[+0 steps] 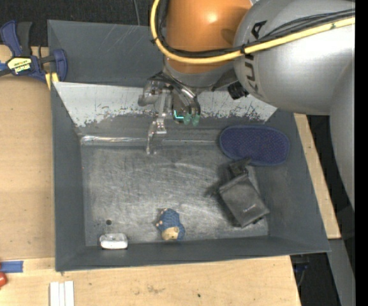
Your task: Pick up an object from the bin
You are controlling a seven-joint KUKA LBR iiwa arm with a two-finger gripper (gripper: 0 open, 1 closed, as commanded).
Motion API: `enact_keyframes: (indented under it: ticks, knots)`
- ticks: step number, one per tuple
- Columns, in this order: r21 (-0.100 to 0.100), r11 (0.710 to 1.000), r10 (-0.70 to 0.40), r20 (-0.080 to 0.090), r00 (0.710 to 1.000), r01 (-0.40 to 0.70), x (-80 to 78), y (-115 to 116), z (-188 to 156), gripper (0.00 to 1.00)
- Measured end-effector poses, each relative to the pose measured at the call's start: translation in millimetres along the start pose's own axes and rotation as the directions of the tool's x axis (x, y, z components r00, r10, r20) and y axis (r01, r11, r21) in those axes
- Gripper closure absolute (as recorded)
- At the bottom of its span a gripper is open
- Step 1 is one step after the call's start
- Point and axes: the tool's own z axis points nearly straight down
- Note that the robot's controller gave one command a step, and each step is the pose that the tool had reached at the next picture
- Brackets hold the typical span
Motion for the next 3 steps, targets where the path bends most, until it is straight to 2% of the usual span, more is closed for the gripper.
enact_keyframes:
  ticks: [1,2,3]
  knots:
    - [0.000,0.999,-0.042,-0.004,0.999,0.042,103.3,40,76,0.00]
    - [0.004,0.984,-0.178,0.001,0.984,0.178,121.4,-63,138,0.00]
    - [-0.013,0.991,0.135,0.015,0.991,-0.134,131.0,-102,156,0.00]
